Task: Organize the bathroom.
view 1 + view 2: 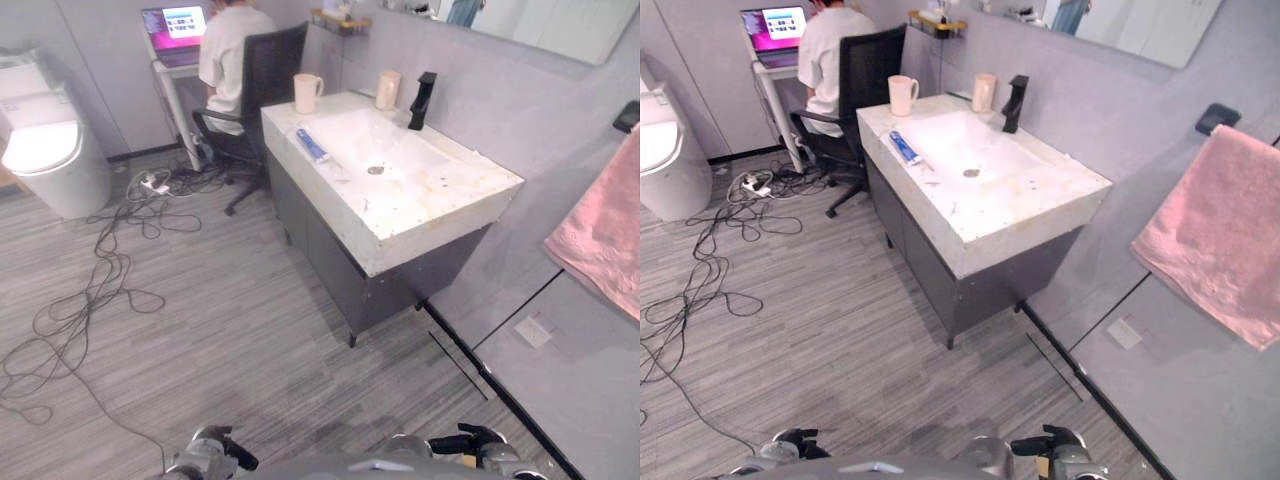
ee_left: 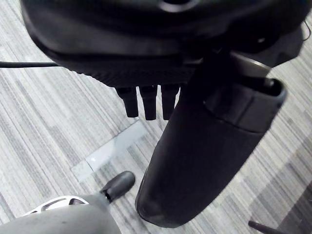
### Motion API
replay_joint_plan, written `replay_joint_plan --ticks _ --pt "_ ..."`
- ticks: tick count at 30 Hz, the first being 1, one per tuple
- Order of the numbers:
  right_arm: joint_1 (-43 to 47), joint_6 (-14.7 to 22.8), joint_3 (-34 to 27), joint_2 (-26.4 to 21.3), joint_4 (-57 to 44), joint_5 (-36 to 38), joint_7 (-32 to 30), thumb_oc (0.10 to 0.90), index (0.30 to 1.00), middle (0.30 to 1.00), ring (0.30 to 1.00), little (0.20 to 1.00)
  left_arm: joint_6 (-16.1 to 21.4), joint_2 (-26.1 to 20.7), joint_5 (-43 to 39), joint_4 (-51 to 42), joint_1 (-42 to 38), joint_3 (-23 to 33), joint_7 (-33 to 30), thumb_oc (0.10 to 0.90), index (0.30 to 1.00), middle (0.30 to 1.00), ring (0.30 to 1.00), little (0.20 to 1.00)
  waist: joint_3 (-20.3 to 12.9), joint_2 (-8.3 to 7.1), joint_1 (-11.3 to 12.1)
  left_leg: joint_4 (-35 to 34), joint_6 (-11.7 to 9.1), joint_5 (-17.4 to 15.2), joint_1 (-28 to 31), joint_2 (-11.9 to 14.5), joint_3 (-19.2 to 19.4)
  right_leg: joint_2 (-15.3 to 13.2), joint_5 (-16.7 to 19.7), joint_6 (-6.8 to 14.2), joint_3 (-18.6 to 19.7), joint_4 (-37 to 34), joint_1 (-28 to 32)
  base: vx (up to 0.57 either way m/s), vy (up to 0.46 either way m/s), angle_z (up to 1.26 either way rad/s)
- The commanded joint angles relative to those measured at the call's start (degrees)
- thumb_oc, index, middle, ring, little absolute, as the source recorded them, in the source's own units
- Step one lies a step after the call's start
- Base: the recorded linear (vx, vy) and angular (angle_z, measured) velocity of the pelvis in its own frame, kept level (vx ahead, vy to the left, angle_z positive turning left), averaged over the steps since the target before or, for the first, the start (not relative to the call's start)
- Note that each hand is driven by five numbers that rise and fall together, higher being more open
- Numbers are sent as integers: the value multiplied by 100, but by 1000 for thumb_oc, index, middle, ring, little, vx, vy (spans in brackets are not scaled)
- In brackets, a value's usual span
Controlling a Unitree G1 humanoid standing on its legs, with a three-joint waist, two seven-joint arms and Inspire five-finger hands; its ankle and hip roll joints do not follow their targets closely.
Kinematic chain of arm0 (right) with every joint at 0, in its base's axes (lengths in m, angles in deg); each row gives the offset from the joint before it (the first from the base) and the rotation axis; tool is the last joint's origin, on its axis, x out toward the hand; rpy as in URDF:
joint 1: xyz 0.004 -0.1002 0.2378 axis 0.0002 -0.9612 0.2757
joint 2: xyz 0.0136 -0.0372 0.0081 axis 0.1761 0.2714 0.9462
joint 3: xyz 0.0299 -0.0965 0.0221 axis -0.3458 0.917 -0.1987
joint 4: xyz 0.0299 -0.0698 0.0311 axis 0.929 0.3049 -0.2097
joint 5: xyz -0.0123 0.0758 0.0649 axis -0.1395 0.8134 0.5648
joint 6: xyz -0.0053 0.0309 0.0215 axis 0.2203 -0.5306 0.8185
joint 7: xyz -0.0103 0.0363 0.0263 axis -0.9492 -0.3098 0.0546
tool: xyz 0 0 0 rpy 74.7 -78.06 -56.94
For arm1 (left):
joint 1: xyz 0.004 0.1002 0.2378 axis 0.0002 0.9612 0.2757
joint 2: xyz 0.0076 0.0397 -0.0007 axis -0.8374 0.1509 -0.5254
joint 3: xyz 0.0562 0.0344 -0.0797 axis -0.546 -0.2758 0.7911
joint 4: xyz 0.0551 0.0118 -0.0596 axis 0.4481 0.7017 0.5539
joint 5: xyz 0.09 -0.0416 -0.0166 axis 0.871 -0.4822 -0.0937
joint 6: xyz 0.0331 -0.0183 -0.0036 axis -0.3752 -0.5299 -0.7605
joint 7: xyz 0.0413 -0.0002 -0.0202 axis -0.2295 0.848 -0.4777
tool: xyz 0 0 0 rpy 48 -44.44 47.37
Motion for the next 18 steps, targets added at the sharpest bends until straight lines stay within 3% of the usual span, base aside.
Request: replay_joint_plan --ticks 1,4,6,7,9,13,14,15,17,18 --pt "208 -223 210 461 224 11 121 800 900 900 900 900 -15 -160 248 93 -324 14 -173 800 900 900 900 900 93 -24 -285 78 -450 -200 -76 312 269 965 -1411 252 134 -931 -319 181 162 49" --pt "157 -283 294 511 206 107 75 800 900 900 900 900 -67 -184 291 28 -387 -3 -144 800 900 900 900 900 108 -208 -426 30 -406 -297 10 41 119 1428 -1403 270 81 -1925 -348 193 109 52" --pt "133 -302 296 511 200 157 68 800 900 900 900 900 -109 -175 306 -13 -432 -23 -151 800 900 900 900 900 96 -305 -491 9 -369 -354 31 -111 16 1591 -1224 269 78 -2396 -373 174 61 41" --pt "99 -300 285 507 216 210 83 800 900 900 900 900 -138 -161 330 -70 -461 -68 -205 800 900 900 900 900 116 -426 -560 -11 -316 -452 110 -304 -109 1699 -894 328 44 -2788 -483 179 48 58" --pt "62 -348 254 509 230 242 124 800 900 900 900 900 -142 -182 364 -112 -472 -73 -262 800 900 900 900 900 184 -466 -616 9 -249 -550 209 -392 -213 1768 -797 338 33 -2736 -624 275 22 51" --pt "42 -309 207 488 306 386 173 800 900 900 900 900 -11 -149 512 -108 -447 -12 -259 800 900 900 900 900 150 -452 -586 298 -234 -644 177 -470 -364 1830 -954 185 126 -2684 -404 199 -24 29" --pt "5 -277 149 441 301 293 207 800 900 900 900 900 165 -85 633 -113 -407 -28 -303 800 900 900 900 900 73 -431 -636 865 -370 -812 134 -500 -286 1824 -1046 58 178 -2735 -255 202 -2 18" --pt "-4 -288 134 427 290 239 218 800 900 900 900 900 190 -68 609 -116 -399 -45 -338 800 900 900 900 900 63 -420 -643 1003 -415 -828 98 -482 -255 1827 -1059 26 186 -2760 -205 189 -9 15" --pt "-32 -301 118 360 252 241 233 800 900 900 900 900 300 -60 383 -141 -432 -85 -323 800 900 900 900 900 55 -425 -644 2245 -795 -266 -324 -299 -175 1829 -1135 -155 250 -2947 116 166 -34 14" --pt "-52 -301 117 315 179 187 229 800 900 900 900 900 359 -71 350 -178 -471 -88 -296 800 900 900 900 900 62 -500 -608 3312 -1061 149 -870 -124 -193 1785 -1193 -268 341 -3096 378 134 -32 12"
